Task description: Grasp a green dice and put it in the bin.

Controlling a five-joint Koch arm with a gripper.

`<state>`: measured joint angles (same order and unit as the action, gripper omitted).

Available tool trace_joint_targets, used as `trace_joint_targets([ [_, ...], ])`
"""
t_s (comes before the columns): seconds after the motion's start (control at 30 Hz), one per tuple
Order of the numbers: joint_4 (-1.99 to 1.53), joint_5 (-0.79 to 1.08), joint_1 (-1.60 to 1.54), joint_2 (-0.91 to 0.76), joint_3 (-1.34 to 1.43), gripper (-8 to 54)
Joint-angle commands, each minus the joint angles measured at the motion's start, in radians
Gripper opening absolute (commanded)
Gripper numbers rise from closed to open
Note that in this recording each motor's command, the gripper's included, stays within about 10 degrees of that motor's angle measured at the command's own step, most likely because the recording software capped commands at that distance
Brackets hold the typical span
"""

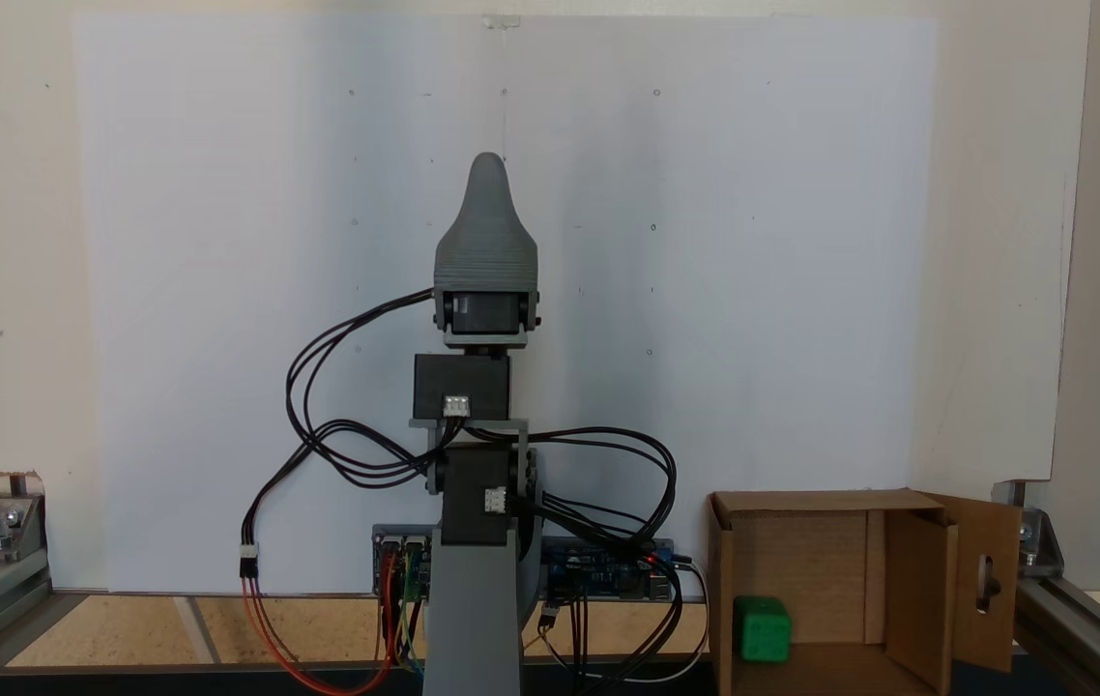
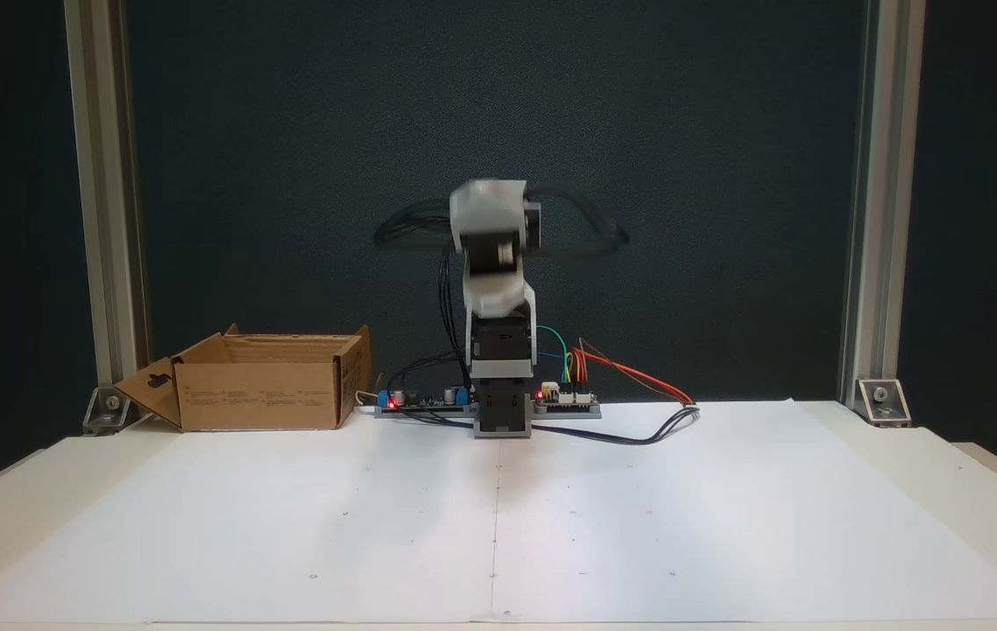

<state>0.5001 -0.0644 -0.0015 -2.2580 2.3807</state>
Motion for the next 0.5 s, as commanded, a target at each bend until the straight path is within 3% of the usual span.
trace_joint_targets([
  [0.0,0.167,-0.031,-0.003,-0.118,0.028,43.9],
  [0.47,0.721,0.002,-0.005,-0.115,0.543,42.2],
])
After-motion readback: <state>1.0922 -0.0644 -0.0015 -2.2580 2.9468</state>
